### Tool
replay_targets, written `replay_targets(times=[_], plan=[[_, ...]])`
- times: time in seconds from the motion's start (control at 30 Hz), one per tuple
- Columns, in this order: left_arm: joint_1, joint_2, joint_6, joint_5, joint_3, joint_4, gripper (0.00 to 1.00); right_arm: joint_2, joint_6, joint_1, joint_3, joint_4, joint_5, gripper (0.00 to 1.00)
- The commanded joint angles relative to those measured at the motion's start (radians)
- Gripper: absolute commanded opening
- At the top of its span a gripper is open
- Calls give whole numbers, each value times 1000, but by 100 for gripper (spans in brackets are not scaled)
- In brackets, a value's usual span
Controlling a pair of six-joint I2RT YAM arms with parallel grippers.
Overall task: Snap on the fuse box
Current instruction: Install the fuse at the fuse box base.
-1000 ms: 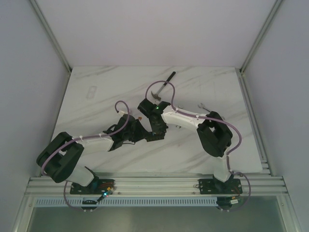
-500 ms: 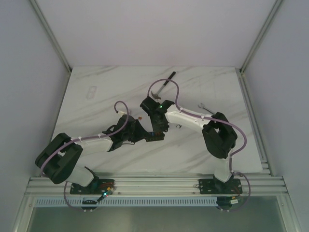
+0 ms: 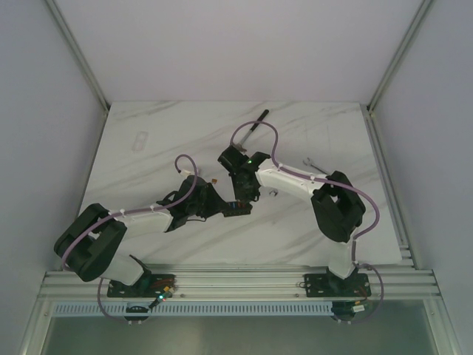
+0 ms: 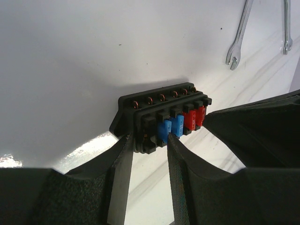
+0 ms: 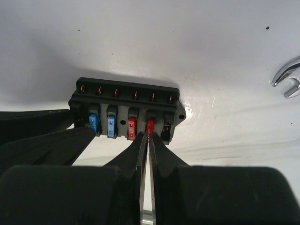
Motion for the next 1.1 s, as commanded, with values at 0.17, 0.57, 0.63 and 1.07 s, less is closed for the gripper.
replay_targets(times=[0.17,0.57,0.63,1.07], plan=[[2,11,20,-11,-19,-68,43,46,20,-1,-17,-43,-27,8],[2,19,18,-12,-21,-68,43,145,2,1,-35,-94,-23,0],[2,19,18,-14,-22,-68,43,165,-4,3,-41,-106,-16,0],[2,39,18,-16,-21,-68,43,361,-33,17,-91,-27,-46,0]])
